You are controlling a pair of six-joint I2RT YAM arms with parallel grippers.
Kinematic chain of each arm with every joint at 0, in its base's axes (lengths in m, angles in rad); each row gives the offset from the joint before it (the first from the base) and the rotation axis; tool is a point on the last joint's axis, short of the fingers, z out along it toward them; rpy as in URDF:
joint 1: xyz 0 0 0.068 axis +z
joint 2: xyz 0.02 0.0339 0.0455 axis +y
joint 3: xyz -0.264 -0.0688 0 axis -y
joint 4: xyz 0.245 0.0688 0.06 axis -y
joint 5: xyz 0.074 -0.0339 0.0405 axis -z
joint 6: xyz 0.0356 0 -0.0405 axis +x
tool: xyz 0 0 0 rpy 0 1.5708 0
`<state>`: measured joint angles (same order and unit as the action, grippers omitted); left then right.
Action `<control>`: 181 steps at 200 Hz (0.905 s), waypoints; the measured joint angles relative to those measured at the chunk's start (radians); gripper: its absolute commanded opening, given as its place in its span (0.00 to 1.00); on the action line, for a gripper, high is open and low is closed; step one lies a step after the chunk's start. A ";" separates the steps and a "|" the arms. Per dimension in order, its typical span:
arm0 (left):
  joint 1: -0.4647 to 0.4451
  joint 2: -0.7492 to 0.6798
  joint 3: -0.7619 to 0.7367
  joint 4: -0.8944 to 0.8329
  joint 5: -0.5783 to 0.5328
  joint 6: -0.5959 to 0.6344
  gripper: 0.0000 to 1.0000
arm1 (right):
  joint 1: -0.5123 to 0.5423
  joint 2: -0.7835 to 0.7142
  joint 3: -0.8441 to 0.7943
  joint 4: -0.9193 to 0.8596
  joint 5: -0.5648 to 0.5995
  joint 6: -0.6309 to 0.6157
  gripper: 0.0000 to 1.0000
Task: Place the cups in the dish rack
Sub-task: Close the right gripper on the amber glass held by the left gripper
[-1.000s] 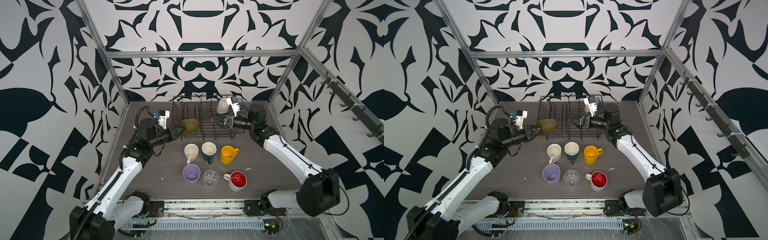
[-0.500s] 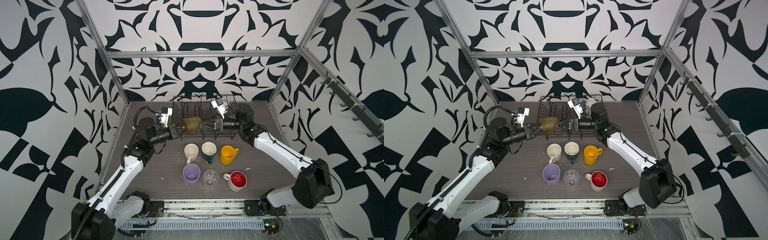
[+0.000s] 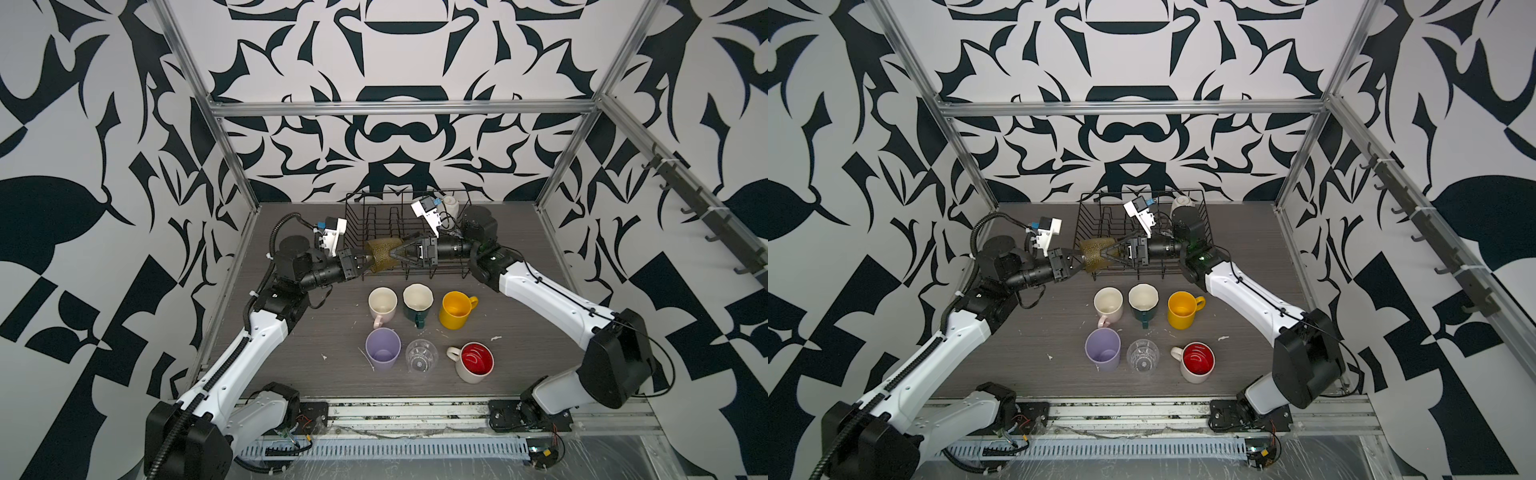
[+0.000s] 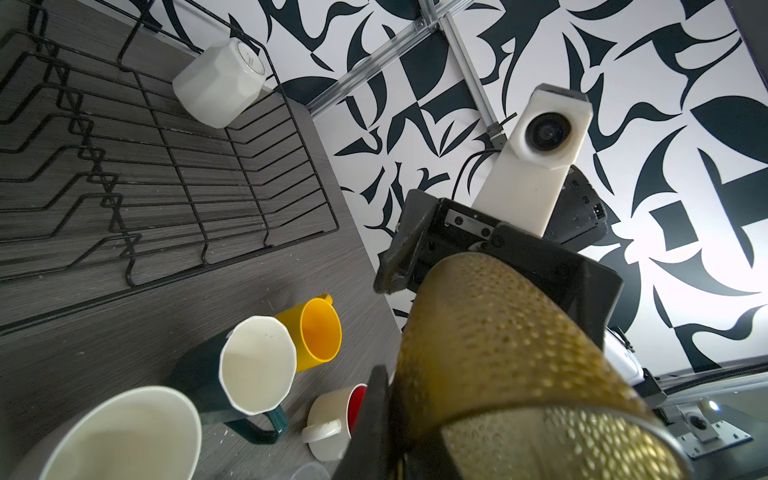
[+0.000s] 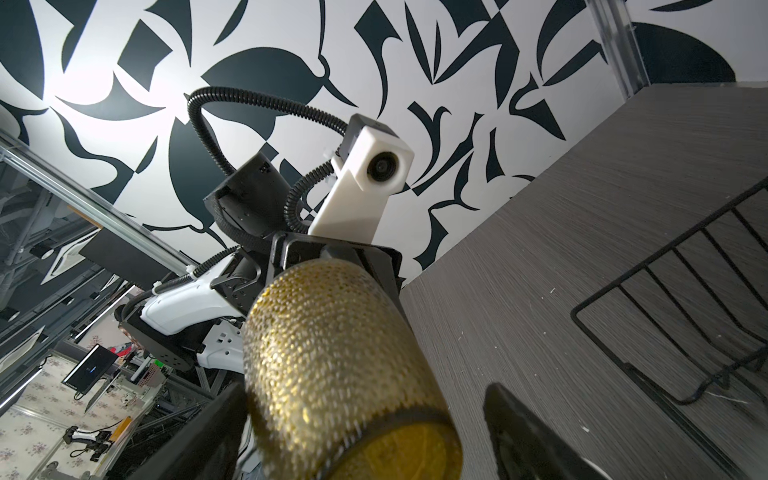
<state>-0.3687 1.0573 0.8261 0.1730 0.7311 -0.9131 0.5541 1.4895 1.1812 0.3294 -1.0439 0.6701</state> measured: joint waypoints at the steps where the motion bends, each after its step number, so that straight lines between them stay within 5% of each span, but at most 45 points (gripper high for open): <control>1: 0.000 0.000 0.000 0.000 0.000 0.000 0.00 | 0.000 0.000 0.000 0.000 0.000 0.001 0.87; 63: 0.002 0.006 0.000 0.029 0.023 -0.017 0.00 | 0.020 0.005 0.011 0.014 -0.014 0.013 0.77; 160: 0.010 0.008 0.000 0.047 0.053 -0.032 0.00 | 0.018 0.006 0.024 0.025 -0.051 0.029 0.00; 181: 0.010 0.008 0.000 0.047 0.052 -0.033 0.00 | 0.018 0.006 0.028 0.012 -0.051 0.025 0.00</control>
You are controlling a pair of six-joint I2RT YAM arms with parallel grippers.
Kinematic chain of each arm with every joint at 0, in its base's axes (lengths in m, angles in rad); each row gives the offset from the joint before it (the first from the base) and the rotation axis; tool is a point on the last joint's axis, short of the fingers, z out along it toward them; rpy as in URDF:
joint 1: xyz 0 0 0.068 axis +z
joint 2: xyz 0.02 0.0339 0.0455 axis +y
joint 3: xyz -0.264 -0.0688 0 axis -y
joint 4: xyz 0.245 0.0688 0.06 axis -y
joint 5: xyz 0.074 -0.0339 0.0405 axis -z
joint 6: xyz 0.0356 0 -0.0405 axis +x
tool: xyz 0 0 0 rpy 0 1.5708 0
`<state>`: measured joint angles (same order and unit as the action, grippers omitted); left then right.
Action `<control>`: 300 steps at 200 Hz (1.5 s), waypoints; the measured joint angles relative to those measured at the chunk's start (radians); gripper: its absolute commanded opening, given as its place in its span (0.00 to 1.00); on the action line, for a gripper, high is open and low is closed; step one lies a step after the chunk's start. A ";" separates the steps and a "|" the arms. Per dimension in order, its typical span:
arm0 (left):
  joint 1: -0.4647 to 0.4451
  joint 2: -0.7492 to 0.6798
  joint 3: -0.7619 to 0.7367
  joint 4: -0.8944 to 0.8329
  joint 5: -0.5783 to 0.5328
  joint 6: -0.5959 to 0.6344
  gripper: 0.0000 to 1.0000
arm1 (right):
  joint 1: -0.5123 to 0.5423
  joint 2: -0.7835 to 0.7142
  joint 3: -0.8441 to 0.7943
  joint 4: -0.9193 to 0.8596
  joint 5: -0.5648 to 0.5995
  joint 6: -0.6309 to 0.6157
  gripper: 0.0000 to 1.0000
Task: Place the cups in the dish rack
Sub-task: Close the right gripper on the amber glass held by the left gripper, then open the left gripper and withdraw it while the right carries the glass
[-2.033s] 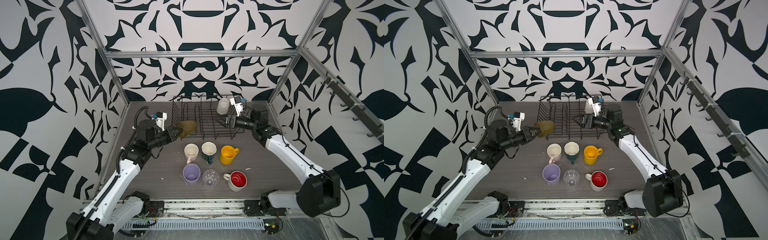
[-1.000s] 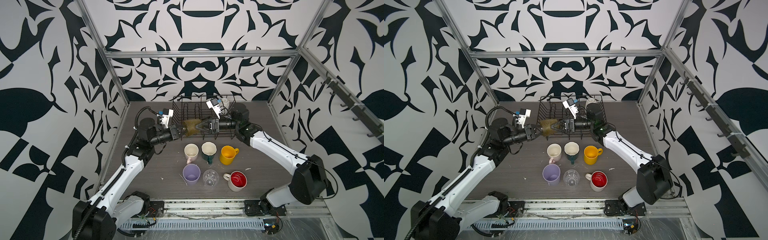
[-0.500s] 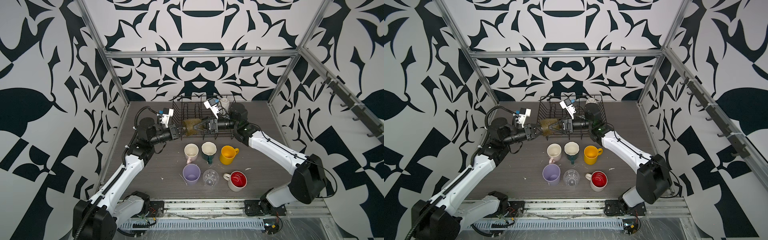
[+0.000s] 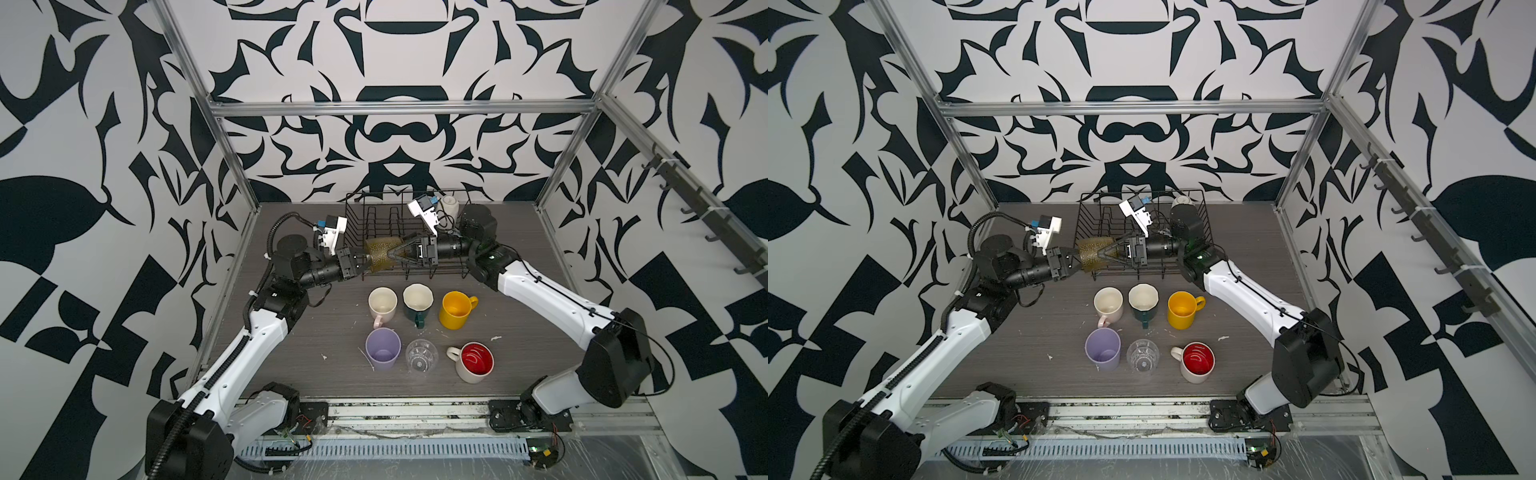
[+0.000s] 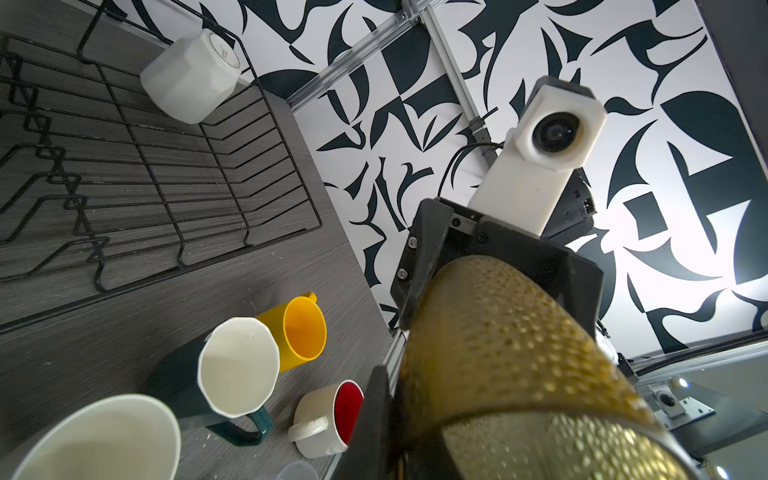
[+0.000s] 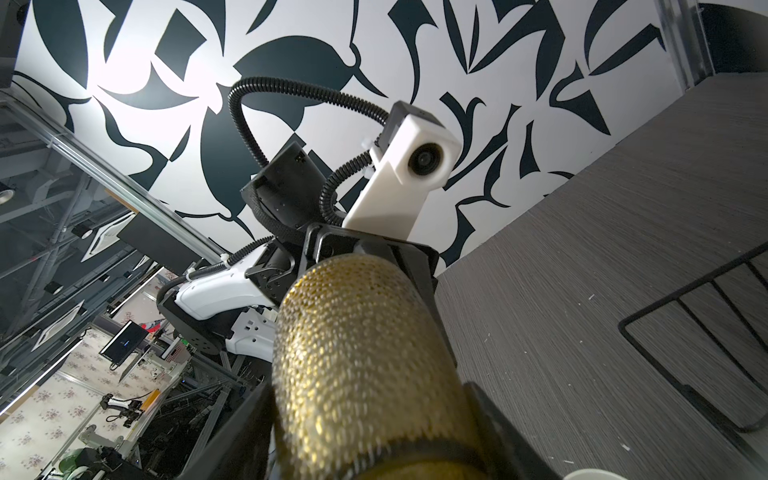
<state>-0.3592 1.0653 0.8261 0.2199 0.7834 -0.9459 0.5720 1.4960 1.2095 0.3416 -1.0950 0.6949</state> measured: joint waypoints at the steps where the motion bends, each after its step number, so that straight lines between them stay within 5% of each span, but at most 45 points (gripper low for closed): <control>1: 0.000 0.000 0.000 0.000 0.000 0.000 0.00 | 0.000 0.000 0.000 0.000 0.000 0.000 0.00; 128: 0.020 -0.018 0.000 -0.075 -0.085 0.025 0.33 | -0.023 0.000 0.056 -0.157 0.106 -0.082 0.00; 202: 0.065 -0.073 -0.001 -0.148 -0.155 0.058 0.72 | -0.099 -0.004 0.125 -0.306 0.174 -0.167 0.00; 240: 0.097 -0.160 -0.001 -0.256 -0.278 0.127 0.92 | -0.111 -0.001 0.269 -0.542 0.329 -0.306 0.00; 300: 0.113 -0.287 -0.002 -0.463 -0.597 0.249 0.99 | -0.111 0.203 0.607 -0.820 0.645 -0.477 0.00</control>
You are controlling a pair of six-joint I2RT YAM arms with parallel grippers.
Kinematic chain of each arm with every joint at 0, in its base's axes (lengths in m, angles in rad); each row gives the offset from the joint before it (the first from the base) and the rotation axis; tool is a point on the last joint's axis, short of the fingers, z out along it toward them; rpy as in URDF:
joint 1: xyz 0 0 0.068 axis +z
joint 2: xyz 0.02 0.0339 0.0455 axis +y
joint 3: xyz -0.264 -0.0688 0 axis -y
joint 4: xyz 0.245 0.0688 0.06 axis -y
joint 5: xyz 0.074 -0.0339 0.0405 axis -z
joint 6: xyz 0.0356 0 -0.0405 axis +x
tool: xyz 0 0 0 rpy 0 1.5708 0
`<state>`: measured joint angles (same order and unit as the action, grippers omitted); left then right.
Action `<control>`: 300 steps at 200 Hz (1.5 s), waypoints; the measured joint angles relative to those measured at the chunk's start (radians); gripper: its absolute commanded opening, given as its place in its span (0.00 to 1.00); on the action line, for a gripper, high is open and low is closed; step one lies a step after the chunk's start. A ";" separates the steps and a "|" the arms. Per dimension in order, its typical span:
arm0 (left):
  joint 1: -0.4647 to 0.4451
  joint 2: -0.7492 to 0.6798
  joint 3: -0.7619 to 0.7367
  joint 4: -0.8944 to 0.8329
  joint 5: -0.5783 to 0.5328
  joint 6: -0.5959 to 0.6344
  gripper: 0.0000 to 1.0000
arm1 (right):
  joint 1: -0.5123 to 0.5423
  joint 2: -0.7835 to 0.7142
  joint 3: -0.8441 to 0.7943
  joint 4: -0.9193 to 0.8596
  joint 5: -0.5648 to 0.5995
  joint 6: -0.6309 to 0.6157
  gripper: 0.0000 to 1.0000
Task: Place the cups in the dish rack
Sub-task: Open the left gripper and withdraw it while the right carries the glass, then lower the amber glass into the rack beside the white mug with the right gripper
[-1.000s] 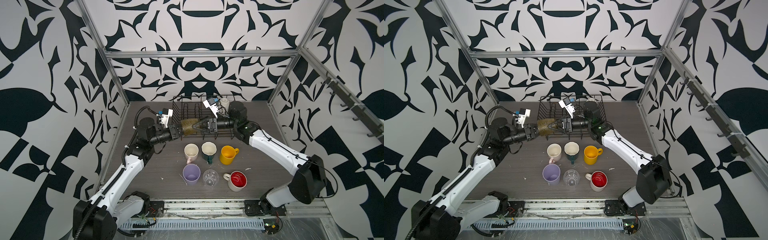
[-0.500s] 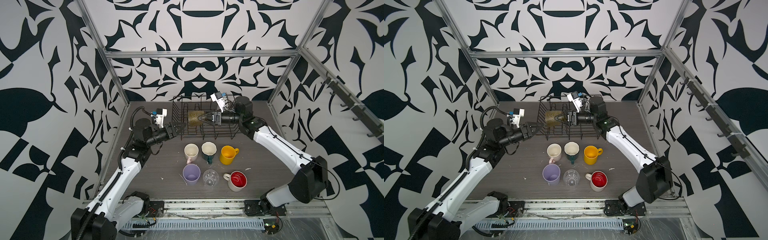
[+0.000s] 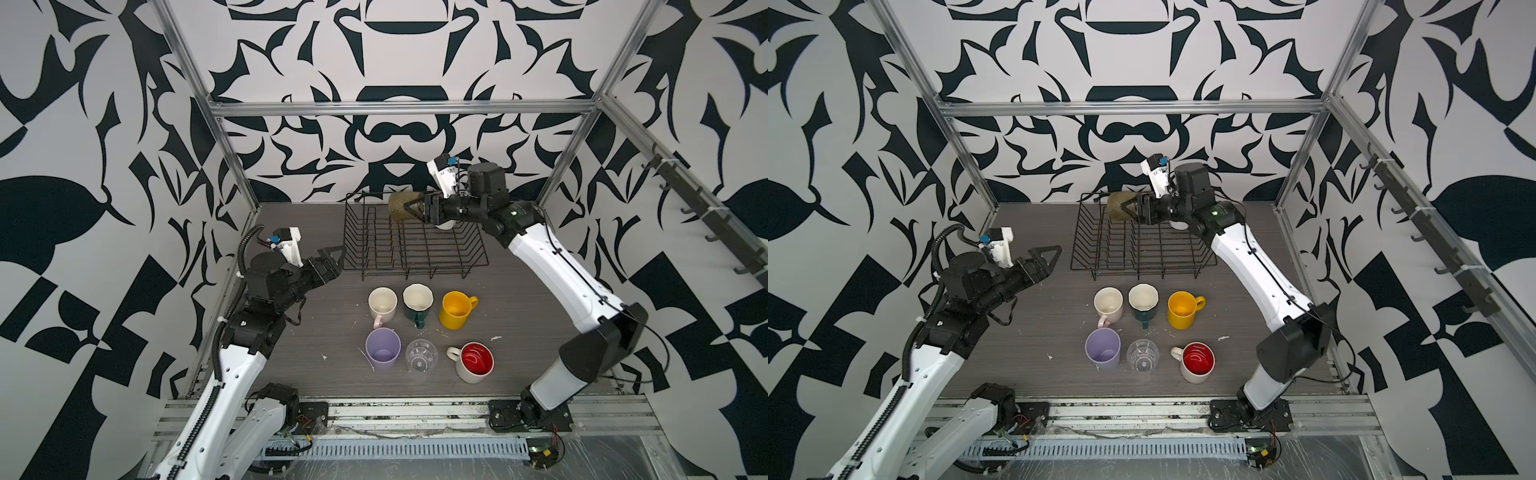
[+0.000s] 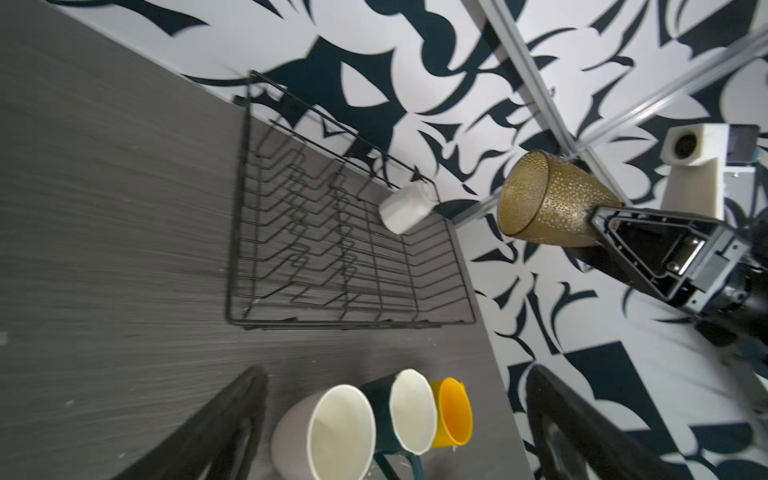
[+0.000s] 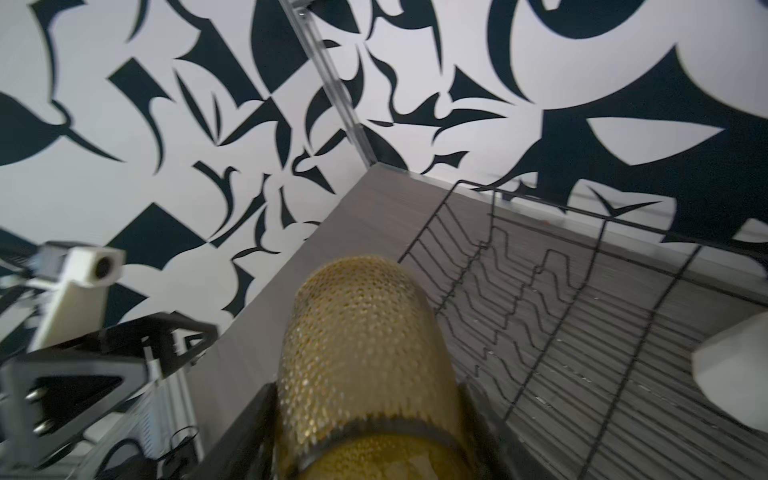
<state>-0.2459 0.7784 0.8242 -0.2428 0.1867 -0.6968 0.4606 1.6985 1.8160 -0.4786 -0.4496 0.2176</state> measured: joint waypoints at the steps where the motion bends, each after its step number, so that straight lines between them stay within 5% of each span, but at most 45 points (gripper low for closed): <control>1: 0.000 -0.002 0.000 -0.002 -0.004 0.001 1.00 | 0.000 0.003 0.003 -0.003 0.003 -0.001 0.00; 59: 0.005 -0.061 0.005 -0.143 -0.197 0.118 0.99 | 0.000 0.309 0.293 -0.212 0.192 -0.088 0.00; 140: 0.005 -0.080 0.005 -0.206 -0.301 0.194 0.99 | 0.034 0.627 0.695 -0.355 0.378 -0.150 0.00; 300: 0.005 -0.124 -0.032 -0.241 -0.333 0.185 0.99 | 0.039 0.855 0.831 -0.287 0.472 -0.178 0.00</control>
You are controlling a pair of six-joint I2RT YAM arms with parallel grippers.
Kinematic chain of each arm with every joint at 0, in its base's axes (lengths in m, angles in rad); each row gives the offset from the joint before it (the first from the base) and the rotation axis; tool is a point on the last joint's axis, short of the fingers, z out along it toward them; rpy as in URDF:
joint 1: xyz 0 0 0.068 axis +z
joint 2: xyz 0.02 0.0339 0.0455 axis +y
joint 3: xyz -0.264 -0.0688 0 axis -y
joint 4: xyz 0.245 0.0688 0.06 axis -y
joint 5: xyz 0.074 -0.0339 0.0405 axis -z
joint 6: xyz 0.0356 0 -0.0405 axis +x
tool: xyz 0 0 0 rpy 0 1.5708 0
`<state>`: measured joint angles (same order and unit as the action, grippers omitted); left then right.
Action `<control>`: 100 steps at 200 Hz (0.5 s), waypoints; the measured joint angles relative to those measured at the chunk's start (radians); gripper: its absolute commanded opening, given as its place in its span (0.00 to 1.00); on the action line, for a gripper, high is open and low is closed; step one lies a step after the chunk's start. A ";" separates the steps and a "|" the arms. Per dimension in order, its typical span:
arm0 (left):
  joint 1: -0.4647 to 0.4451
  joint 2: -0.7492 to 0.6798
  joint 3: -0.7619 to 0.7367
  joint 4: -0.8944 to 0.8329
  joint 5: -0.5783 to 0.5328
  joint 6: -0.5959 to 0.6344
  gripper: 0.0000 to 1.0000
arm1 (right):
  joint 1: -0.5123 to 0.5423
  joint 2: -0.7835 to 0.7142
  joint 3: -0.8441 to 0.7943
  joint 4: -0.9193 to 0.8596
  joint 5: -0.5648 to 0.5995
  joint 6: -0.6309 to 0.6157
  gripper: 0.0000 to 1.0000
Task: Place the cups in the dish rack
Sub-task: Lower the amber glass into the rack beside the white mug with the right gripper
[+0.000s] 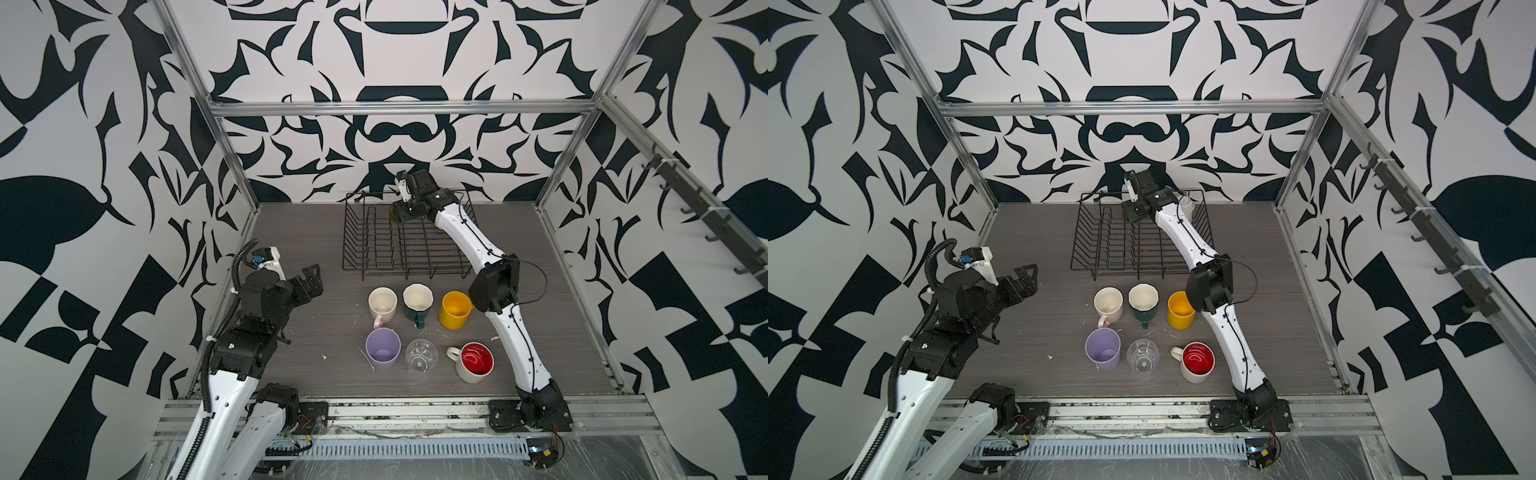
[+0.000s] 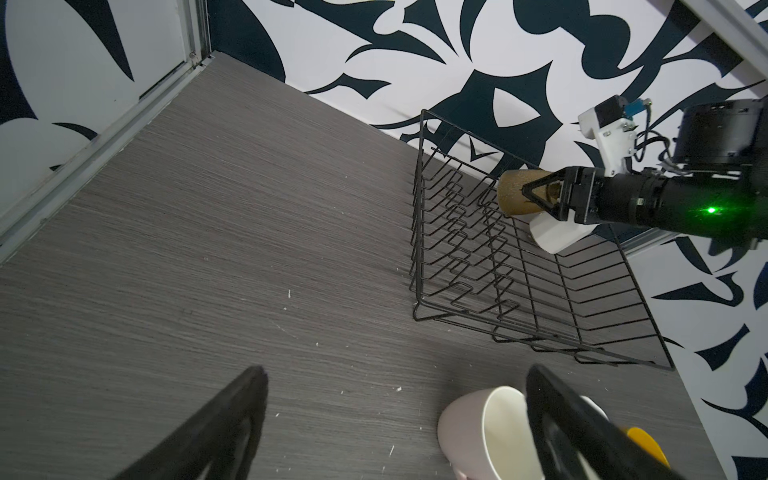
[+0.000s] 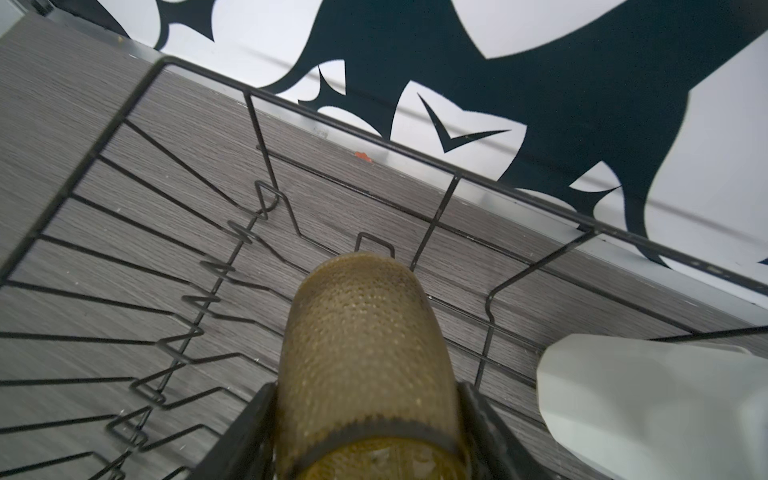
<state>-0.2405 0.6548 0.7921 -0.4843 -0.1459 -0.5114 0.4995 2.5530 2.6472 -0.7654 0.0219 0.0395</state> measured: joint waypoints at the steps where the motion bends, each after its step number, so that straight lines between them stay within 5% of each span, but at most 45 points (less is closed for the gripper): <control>1: 0.000 0.000 0.000 0.000 0.000 0.000 0.99 | 0.000 0.001 0.000 0.000 0.000 0.000 0.00; 94: 0.000 -0.002 -0.007 -0.001 -0.001 -0.006 1.00 | 0.002 0.068 0.034 0.011 -0.026 0.001 0.00; 100: 0.000 -0.002 -0.009 -0.002 -0.001 -0.006 1.00 | 0.002 0.069 0.034 0.012 -0.029 0.001 0.08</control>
<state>-0.2405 0.6525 0.7834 -0.4862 -0.1467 -0.5179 0.5018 2.6217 2.6808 -0.7536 -0.0071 0.0406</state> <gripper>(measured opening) 0.995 0.640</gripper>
